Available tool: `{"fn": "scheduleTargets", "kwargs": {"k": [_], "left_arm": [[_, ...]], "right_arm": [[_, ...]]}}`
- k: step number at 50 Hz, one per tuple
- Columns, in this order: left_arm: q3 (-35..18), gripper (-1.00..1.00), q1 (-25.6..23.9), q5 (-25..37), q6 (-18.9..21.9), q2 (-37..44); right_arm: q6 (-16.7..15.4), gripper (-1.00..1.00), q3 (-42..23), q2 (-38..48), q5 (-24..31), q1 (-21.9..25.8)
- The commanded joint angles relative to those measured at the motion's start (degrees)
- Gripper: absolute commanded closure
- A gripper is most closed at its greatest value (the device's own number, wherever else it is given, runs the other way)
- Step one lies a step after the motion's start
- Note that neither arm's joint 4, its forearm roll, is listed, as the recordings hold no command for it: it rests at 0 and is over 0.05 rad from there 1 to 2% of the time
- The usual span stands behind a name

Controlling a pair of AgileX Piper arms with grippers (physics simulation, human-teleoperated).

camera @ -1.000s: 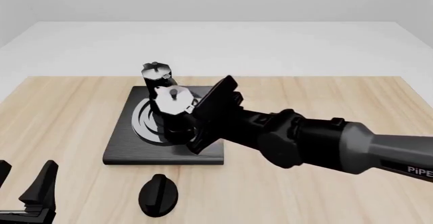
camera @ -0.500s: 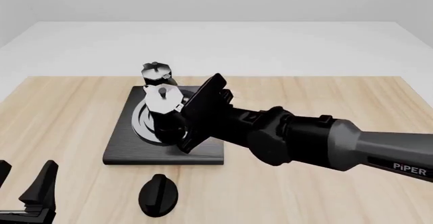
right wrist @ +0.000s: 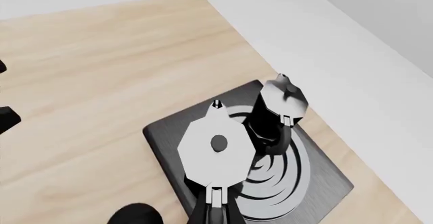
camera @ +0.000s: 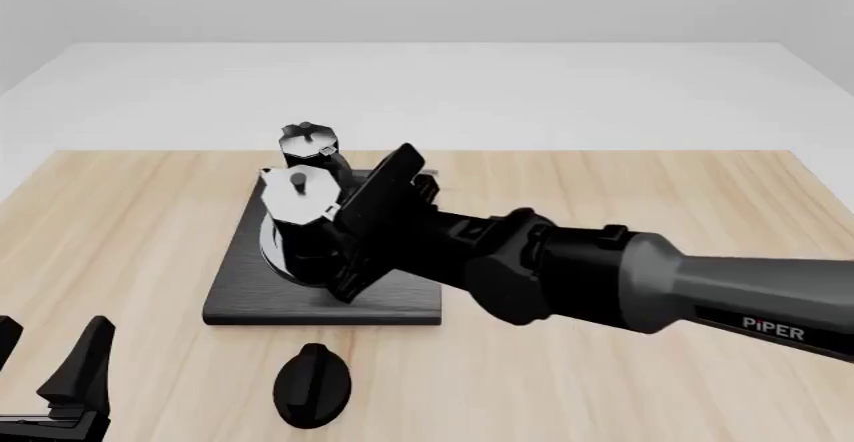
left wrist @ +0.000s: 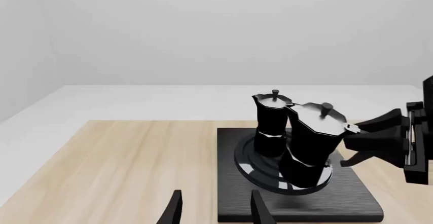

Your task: Put both moka pots on the stove.

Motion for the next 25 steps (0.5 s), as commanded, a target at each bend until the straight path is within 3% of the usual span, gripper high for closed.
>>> {"fn": "scheduleTargets", "kwargs": {"k": [1,17,18,25], "left_arm": [[0.00,-1.00,-0.01,0.00,0.02,0.02],[0.00,-1.00,0.00,0.00,0.00,-0.01],[-3.14,-1.00,-2.00,3.96,0.06,-0.44],[-3.38,-1.00,-1.99,4.19,0.02,-0.44]], "right_arm": [[0.22,1.00,-2.73,-0.36,-0.34,0.49],[0.72,1.00,-4.30,1.50,-0.14,-0.29],[0.73,1.00,-4.46,1.69,-0.17,-0.40],[1.21,1.00,-5.19,2.36,-0.41,-0.59]]}}
